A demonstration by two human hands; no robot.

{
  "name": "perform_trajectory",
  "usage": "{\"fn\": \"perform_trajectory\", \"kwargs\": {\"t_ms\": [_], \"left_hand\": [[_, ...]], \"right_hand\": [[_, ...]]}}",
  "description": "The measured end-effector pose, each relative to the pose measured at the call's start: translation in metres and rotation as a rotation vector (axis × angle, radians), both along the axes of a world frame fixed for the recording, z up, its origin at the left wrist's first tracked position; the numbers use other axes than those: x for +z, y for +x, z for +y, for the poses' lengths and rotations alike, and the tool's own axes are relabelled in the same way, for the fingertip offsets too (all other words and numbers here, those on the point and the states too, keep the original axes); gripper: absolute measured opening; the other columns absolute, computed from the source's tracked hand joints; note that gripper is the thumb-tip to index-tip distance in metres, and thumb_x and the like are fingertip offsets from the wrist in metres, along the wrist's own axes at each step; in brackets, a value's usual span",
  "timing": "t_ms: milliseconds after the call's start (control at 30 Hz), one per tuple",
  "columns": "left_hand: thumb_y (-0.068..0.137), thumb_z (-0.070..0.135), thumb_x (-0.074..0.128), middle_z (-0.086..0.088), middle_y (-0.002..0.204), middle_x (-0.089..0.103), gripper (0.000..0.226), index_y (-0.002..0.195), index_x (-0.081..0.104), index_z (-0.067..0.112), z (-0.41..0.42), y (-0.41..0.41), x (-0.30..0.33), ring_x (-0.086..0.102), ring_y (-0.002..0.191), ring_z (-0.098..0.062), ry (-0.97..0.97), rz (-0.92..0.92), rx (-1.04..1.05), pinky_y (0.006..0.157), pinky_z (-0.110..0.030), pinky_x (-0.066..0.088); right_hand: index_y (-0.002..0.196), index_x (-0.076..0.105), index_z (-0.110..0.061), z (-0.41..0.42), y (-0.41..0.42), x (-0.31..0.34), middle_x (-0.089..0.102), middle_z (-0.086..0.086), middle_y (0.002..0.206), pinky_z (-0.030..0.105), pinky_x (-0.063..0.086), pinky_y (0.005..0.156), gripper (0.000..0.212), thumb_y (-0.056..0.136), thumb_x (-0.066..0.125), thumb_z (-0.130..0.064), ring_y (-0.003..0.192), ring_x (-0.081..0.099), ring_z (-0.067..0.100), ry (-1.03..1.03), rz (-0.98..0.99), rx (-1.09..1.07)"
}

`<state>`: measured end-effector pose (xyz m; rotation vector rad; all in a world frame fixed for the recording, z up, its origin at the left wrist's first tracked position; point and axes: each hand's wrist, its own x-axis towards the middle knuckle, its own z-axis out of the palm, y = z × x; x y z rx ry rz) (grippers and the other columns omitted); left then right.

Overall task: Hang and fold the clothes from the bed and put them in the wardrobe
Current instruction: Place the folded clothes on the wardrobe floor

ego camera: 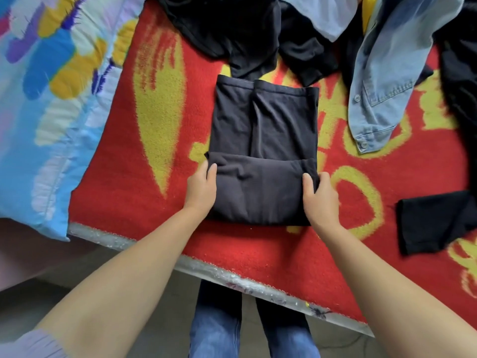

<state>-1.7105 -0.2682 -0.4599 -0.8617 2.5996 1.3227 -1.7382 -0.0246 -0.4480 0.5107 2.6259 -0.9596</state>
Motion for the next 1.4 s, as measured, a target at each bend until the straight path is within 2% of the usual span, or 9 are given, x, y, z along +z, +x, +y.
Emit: {"fn": "perform_trajectory", "kwargs": {"t_ms": [200,400,567,700,833,967,1067,1233,1400], "left_hand": [[0.1,0.02,0.045,-0.021,0.09,0.066,0.028,0.092,0.061,-0.001,-0.009,-0.035,0.002,0.053,0.085,-0.033,-0.061,0.142,-0.004,0.068,-0.025,0.027],[0.099,0.025,0.048,0.001,0.097,0.063,0.02,0.1,0.06,0.009,-0.01,-0.01,-0.011,0.056,0.094,-0.015,0.23,-0.074,0.037,0.083,-0.029,0.042],[0.102,0.017,0.04,-0.006,0.125,0.059,0.032,0.124,0.056,0.001,-0.016,-0.018,-0.002,0.053,0.119,-0.019,0.189,-0.048,-0.186,0.102,-0.028,0.037],[0.102,0.019,0.039,-0.006,0.074,0.056,0.023,0.081,0.049,0.015,-0.021,-0.031,-0.002,0.047,0.074,-0.022,0.056,0.002,-0.148,0.069,-0.031,0.031],[0.101,0.036,0.036,-0.03,0.107,0.061,0.042,0.134,0.04,0.011,-0.01,-0.026,-0.011,0.058,0.097,-0.046,-0.236,-0.284,-0.142,0.075,-0.043,0.038],[0.09,0.033,0.055,-0.023,0.134,0.048,0.067,0.146,0.03,0.005,-0.002,-0.009,-0.002,0.051,0.117,-0.039,-0.618,-0.088,-0.307,0.087,-0.05,0.046],[0.083,0.045,0.051,-0.02,0.151,0.033,0.079,0.148,0.025,0.01,0.009,0.014,-0.001,0.028,0.141,-0.031,-0.677,0.234,-0.844,0.107,-0.06,0.031],[0.082,0.023,0.059,-0.01,0.149,-0.038,0.114,0.135,-0.041,0.031,0.003,0.017,-0.012,-0.038,0.135,-0.024,-0.699,-0.243,-1.214,0.113,-0.061,-0.003],[0.081,-0.011,0.042,-0.011,0.159,-0.018,0.097,0.151,-0.011,0.03,0.009,-0.003,0.019,-0.018,0.146,-0.024,-0.5,-0.427,-1.222,0.117,-0.052,0.002]], "right_hand": [[0.104,0.051,-0.012,0.002,-0.012,-0.003,0.056,0.004,0.083,0.035,0.032,0.069,0.02,0.102,0.035,-0.024,0.086,0.056,0.033,-0.02,0.113,-0.247],[0.112,0.051,-0.017,0.006,-0.015,0.0,0.058,-0.001,0.101,0.036,0.037,0.079,0.044,0.093,0.044,-0.056,0.094,0.053,0.022,-0.063,-0.16,-0.106],[0.11,0.051,-0.016,0.0,-0.012,0.011,0.06,-0.004,0.09,0.029,0.033,0.068,0.022,0.096,0.051,-0.033,0.083,0.055,0.02,-0.103,0.219,-0.053],[0.114,0.049,-0.015,-0.005,-0.021,0.001,0.062,0.004,0.091,0.034,0.033,0.069,0.024,0.1,0.042,-0.033,0.088,0.057,0.03,-0.082,0.114,-0.154],[0.124,0.045,-0.013,-0.007,-0.027,-0.005,0.06,0.014,0.115,0.038,0.038,0.077,0.03,0.101,0.04,-0.032,0.106,0.055,0.036,0.025,-0.055,-0.117],[0.143,0.037,-0.004,0.0,-0.02,0.009,0.041,0.019,0.142,0.047,0.03,0.108,0.057,0.093,0.054,-0.027,0.133,0.036,0.037,0.21,0.243,0.254],[0.15,0.028,-0.009,-0.003,0.009,0.009,0.021,0.019,0.157,0.061,0.016,0.112,0.087,0.077,0.064,-0.039,0.146,0.013,0.038,0.372,0.239,0.775],[0.143,-0.03,-0.029,0.004,0.015,-0.012,-0.031,0.006,0.153,0.065,-0.008,0.111,0.122,0.074,0.07,-0.041,0.142,-0.027,0.028,0.585,-0.076,1.106],[0.151,-0.013,-0.029,-0.008,-0.004,0.01,-0.018,0.008,0.16,0.064,-0.001,0.114,0.097,0.087,0.057,-0.011,0.146,-0.018,0.03,0.575,-0.213,1.166]]}}
